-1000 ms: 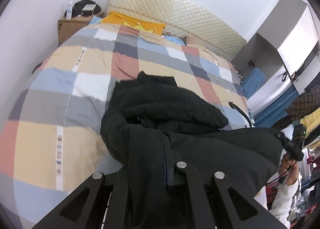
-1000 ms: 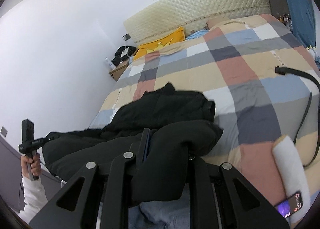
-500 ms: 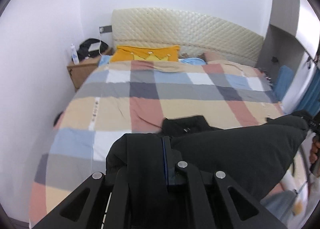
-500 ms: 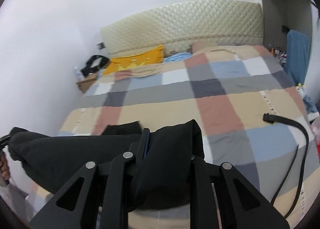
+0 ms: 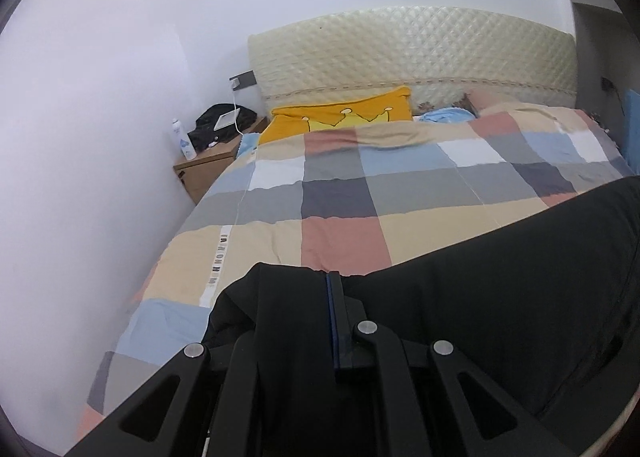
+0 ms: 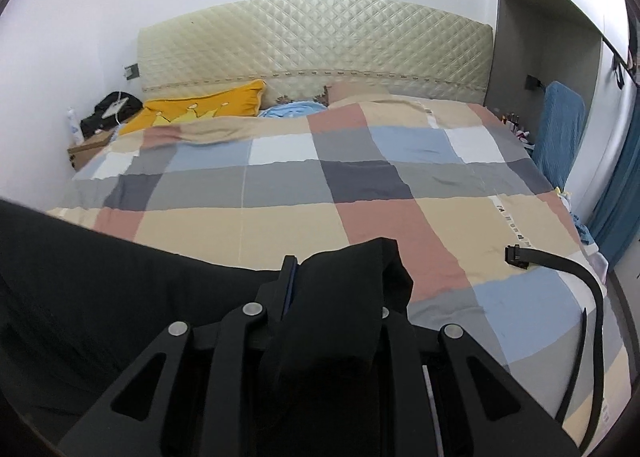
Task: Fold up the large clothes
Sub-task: 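Fold the held hem up over the jacket body toward the collar with both grippers, then lower the folded hem onto the jacket and open both grippers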
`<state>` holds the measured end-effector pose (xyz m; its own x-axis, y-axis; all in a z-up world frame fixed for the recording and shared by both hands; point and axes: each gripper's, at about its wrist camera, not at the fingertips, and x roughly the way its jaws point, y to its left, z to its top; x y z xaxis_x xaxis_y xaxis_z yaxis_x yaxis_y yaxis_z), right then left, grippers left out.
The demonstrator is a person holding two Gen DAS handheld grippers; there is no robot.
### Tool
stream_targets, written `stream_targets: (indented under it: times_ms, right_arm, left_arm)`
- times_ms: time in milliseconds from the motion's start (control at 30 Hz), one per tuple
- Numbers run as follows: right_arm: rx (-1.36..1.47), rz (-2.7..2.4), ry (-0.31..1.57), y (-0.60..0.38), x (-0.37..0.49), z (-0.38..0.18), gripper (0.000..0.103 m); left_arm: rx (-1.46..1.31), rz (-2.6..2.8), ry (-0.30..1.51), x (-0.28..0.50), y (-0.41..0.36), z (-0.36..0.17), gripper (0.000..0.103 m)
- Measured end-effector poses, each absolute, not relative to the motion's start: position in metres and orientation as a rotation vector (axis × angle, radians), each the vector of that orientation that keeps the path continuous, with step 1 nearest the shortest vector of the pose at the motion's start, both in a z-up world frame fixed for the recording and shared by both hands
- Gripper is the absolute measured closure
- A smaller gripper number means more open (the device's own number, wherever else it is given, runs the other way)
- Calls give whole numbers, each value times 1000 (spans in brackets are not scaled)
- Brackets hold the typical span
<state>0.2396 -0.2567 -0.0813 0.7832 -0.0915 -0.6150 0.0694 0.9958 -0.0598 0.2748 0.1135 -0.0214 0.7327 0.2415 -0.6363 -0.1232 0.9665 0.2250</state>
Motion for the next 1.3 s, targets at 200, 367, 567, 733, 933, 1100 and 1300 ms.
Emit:
stream_targets:
  times_ms: [200, 367, 567, 733, 933, 1100, 1300]
  right_arm:
    - [-114, -122, 706, -249, 268, -104, 85]
    - [-129, -130, 775, -251, 294, -128, 85]
    - [-99, -122, 814, -256, 314, -162, 85]
    - [0, -90, 868, -271, 328, -190, 84]
    - [93, -50, 888, -279, 327, -197, 81]
    - [114, -19, 849, -277, 312, -183, 77]
    - [158, 4, 807, -281, 291, -150, 52]
  left_arm:
    - [152, 255, 755, 319, 104, -45, 93]
    - [147, 279, 837, 356, 100, -70, 93]
    - [182, 295, 924, 396, 89, -102, 93]
    - [151, 270, 900, 409, 80, -113, 93]
    - [118, 243, 928, 414, 84, -126, 93]
    - [35, 168, 907, 393, 102, -119, 93]
    - [-59, 89, 867, 362, 121, -80, 79]
